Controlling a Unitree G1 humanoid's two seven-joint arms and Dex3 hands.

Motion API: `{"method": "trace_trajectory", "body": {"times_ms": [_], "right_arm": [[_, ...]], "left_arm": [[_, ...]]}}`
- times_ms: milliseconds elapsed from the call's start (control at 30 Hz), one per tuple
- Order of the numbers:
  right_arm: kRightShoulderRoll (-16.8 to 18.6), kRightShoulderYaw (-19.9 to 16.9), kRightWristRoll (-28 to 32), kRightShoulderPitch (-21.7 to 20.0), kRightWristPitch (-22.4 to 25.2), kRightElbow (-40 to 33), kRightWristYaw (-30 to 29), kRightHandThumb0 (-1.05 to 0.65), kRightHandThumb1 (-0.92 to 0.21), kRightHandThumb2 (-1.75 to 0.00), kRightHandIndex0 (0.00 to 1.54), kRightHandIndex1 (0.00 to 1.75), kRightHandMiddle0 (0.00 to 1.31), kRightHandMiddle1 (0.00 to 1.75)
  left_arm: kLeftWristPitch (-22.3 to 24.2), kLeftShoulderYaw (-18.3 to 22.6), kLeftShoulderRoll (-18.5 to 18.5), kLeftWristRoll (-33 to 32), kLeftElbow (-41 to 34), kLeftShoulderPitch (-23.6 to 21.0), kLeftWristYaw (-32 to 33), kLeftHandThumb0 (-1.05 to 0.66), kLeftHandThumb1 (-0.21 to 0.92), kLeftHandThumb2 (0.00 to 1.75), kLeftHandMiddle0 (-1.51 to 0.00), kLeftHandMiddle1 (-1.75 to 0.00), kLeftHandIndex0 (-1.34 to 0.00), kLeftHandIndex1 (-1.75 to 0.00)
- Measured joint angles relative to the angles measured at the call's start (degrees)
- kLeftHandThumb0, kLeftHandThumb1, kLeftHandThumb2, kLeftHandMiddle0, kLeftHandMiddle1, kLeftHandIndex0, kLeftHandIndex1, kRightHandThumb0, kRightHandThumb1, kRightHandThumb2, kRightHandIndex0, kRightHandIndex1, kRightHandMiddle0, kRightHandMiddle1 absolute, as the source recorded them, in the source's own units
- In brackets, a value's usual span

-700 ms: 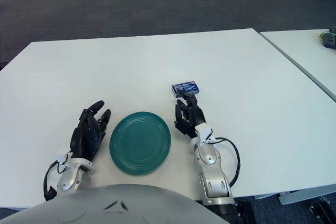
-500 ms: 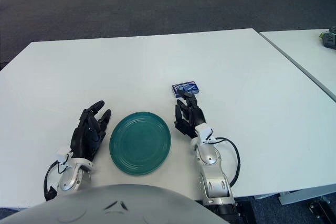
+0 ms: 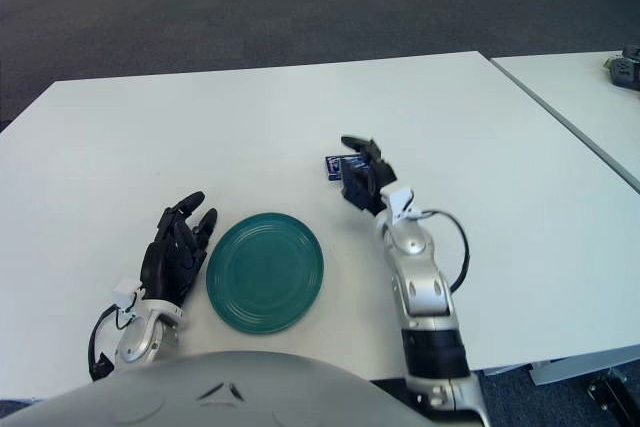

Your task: Put the gum into the plate.

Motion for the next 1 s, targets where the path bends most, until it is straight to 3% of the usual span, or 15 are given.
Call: {"method": "trace_trajectory", "body": {"times_ms": [267, 633, 1000], "right_arm": [[-5.9, 4.6, -12.4, -5.6, -9.6, 3.1, -2.4, -0.56, -0.92, -0.56, 0.51, 0.04, 0.00, 0.78], [-13.6, 12.6, -30.1, -12.0, -14.6, 12.4, -3.6, -0.63, -0.92, -0.53, 0.42, 0.01, 0.00, 0.74], [-15.6, 18.4, -35.6, -18.8, -20.7, 20.3, -2.8, -0.65, -0.92, -0.55, 0.39, 0.00, 0.00, 0.76]], "left_arm": [[0.0, -1.7, 0.0, 2.5, 0.1, -0.2, 1.9, -0.91, 0.92, 0.88, -0.54, -0.01, -0.19, -1.03], [0.0, -3.3, 0.0, 3.8, 0.1, -0.2, 3.9, -0.89, 0.92, 0.86, -0.55, -0.01, -0.20, -1.05], [-0.1, -4.1, 0.0, 3.8, 0.0, -0.2, 4.2, -0.87, 0.92, 0.84, -0.55, -0.01, -0.16, -1.03]]}}
